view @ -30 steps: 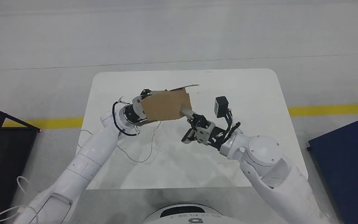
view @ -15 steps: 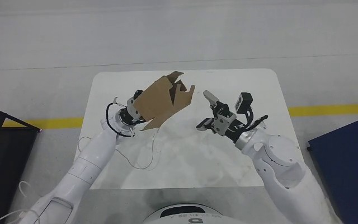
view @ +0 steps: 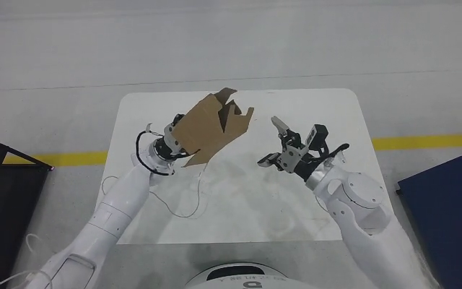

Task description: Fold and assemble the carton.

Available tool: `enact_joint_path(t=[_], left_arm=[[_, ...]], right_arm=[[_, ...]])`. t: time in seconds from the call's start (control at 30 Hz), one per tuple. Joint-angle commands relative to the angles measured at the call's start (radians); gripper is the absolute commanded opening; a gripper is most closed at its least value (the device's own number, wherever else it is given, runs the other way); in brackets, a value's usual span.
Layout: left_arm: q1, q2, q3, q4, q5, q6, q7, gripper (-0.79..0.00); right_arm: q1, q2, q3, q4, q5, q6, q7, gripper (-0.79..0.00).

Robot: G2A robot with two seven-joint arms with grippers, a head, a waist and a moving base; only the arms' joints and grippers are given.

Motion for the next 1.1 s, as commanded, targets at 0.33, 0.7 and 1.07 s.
enact_joint_path(t=[0.33, 0.7, 1.07], left_arm=[[-0.045, -0.033, 0.034, 0.031, -0.023, 0.041, 0.042, -0.785], [-0.058, -0.047, 0.040, 0.082, 0.006, 0.062, 0.063, -0.785], [-0.050, -0.055, 0.027, 0.093, 0.008, 0.059, 0.060, -0.785]], right_arm=[[0.098, -0.014, -0.123, -0.017, -0.022, 0.032, 0.056, 0.000], [0.125, -0.024, -0.171, -0.024, -0.021, -0.014, 0.093, 0.000], [0.139, -0.034, -0.168, -0.017, -0.024, -0.039, 0.012, 0.000]])
